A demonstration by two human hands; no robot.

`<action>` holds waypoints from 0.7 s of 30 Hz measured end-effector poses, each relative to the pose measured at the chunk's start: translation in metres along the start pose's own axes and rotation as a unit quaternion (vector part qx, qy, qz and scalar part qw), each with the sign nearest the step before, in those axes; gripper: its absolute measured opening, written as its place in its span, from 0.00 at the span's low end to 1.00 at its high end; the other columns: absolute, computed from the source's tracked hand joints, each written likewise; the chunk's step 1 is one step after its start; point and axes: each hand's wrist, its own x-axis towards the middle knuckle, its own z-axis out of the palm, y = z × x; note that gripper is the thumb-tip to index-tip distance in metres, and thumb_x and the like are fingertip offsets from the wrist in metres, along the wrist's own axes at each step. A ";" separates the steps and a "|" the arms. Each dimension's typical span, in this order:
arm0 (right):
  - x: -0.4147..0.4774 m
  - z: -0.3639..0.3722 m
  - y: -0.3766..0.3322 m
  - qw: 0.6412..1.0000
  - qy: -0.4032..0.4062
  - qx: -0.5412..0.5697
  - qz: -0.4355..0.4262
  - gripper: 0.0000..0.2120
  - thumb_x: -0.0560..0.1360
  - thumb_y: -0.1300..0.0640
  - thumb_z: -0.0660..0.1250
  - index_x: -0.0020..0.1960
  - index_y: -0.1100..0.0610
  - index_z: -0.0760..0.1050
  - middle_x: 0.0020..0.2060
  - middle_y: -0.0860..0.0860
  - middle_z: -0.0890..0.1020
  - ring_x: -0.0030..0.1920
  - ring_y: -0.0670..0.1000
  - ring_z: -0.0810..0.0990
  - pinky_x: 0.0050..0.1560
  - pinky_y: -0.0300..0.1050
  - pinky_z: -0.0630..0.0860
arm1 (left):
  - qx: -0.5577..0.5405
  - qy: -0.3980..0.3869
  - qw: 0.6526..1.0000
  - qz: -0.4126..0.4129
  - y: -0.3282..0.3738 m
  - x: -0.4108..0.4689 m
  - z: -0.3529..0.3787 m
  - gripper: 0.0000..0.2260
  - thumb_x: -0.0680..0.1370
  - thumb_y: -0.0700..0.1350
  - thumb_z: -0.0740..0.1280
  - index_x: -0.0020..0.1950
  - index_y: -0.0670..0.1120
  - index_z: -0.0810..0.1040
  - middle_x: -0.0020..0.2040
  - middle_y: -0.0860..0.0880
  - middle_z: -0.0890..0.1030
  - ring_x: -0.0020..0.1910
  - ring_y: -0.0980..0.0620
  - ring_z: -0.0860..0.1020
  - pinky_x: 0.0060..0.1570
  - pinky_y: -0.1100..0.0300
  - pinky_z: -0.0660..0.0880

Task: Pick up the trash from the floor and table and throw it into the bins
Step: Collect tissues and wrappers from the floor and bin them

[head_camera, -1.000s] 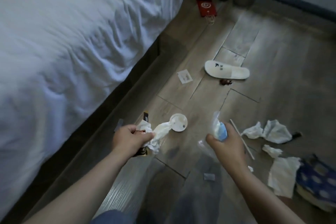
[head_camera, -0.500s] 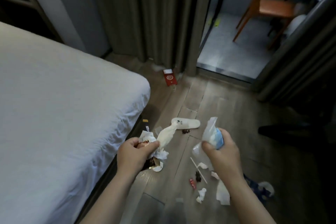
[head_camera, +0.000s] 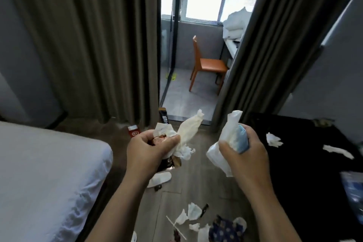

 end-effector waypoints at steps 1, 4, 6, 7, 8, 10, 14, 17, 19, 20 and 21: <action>0.000 -0.006 -0.006 1.000 0.011 0.000 -0.003 0.17 0.69 0.59 0.73 0.50 0.41 0.71 0.46 0.41 0.78 0.46 0.41 0.78 0.39 0.31 0.71 | -0.011 -0.013 1.000 0.009 0.009 0.003 0.005 0.07 0.66 0.42 0.78 0.32 0.47 0.82 0.30 0.51 0.82 0.32 0.51 0.82 0.33 0.58 0.78; -0.005 -0.019 -0.020 0.999 0.054 0.000 0.006 0.18 0.70 0.58 0.73 0.50 0.39 0.71 0.47 0.42 0.79 0.46 0.42 0.79 0.42 0.36 0.74 | -0.019 -0.054 0.998 0.031 0.025 0.010 0.016 0.14 0.66 0.41 0.78 0.24 0.51 0.78 0.28 0.52 0.80 0.31 0.52 0.81 0.31 0.59 0.77; -0.014 -0.025 -0.026 0.995 0.098 -0.001 0.027 0.18 0.70 0.58 0.73 0.55 0.43 0.73 0.47 0.44 0.80 0.46 0.43 0.80 0.43 0.39 0.76 | -0.022 -0.105 0.994 0.036 0.030 0.013 0.020 0.13 0.65 0.41 0.79 0.25 0.51 0.79 0.28 0.50 0.80 0.31 0.50 0.81 0.32 0.57 0.78; -0.021 -0.026 -0.029 0.992 0.120 -0.002 0.039 0.18 0.70 0.58 0.72 0.57 0.45 0.74 0.48 0.44 0.80 0.46 0.44 0.80 0.43 0.40 0.76 | -0.028 -0.133 0.990 0.035 0.032 0.015 0.022 0.13 0.65 0.41 0.79 0.25 0.50 0.78 0.28 0.50 0.79 0.31 0.51 0.80 0.31 0.58 0.78; -0.028 -0.028 -0.032 0.989 0.142 -0.005 0.048 0.19 0.70 0.58 0.73 0.57 0.45 0.74 0.47 0.44 0.80 0.46 0.43 0.80 0.43 0.40 0.76 | -0.031 -0.159 0.986 0.035 0.032 0.016 0.025 0.15 0.65 0.40 0.79 0.24 0.50 0.77 0.27 0.51 0.77 0.29 0.52 0.79 0.29 0.60 0.77; -0.047 -0.030 -0.035 0.981 0.184 -0.012 0.063 0.18 0.70 0.59 0.73 0.56 0.44 0.74 0.46 0.42 0.81 0.46 0.41 0.80 0.42 0.38 0.75 | -0.031 -0.201 0.978 0.034 0.030 0.018 0.031 0.17 0.66 0.39 0.78 0.22 0.50 0.76 0.26 0.50 0.73 0.27 0.53 0.75 0.31 0.62 0.75; -0.099 -0.048 -0.043 0.955 0.276 -0.032 0.105 0.21 0.71 0.61 0.72 0.46 0.34 0.73 0.42 0.35 0.80 0.43 0.37 0.79 0.37 0.29 0.74 | -0.023 -0.306 0.952 0.018 0.023 -0.006 0.055 0.06 0.65 0.42 0.79 0.36 0.44 0.83 0.37 0.34 0.80 0.35 0.45 0.79 0.42 0.43 0.81; -0.156 -0.079 -0.055 0.917 0.361 -0.066 0.157 0.18 0.71 0.60 0.72 0.51 0.38 0.74 0.44 0.40 0.80 0.45 0.40 0.79 0.38 0.31 0.73 | -0.026 -0.398 0.917 0.016 0.016 -0.053 0.081 0.09 0.65 0.45 0.79 0.35 0.43 0.82 0.33 0.38 0.79 0.32 0.45 0.79 0.38 0.47 0.80; -0.200 -0.102 -0.065 0.887 0.420 -0.089 0.171 0.15 0.71 0.61 0.71 0.48 0.41 0.75 0.41 0.42 0.81 0.42 0.40 0.79 0.36 0.29 0.73 | -0.036 -0.459 0.888 0.020 0.018 -0.095 0.098 0.12 0.65 0.46 0.79 0.28 0.46 0.78 0.26 0.50 0.73 0.27 0.54 0.74 0.32 0.58 0.74; -0.223 -0.113 -0.070 0.869 0.452 -0.101 0.176 0.15 0.71 0.61 0.72 0.46 0.41 0.75 0.40 0.42 0.81 0.40 0.39 0.79 0.35 0.28 0.73 | -0.042 -0.488 0.872 0.022 0.019 -0.119 0.105 0.13 0.66 0.46 0.79 0.26 0.48 0.77 0.24 0.55 0.72 0.26 0.57 0.72 0.30 0.62 0.71; -0.246 -0.123 -0.076 0.850 0.481 -0.112 0.181 0.15 0.70 0.62 0.72 0.45 0.41 0.75 0.38 0.43 0.80 0.39 0.40 0.79 0.35 0.28 0.73 | -0.045 -0.517 0.854 0.024 0.021 -0.144 0.111 0.15 0.66 0.45 0.79 0.24 0.50 0.76 0.23 0.56 0.71 0.25 0.60 0.71 0.29 0.65 0.69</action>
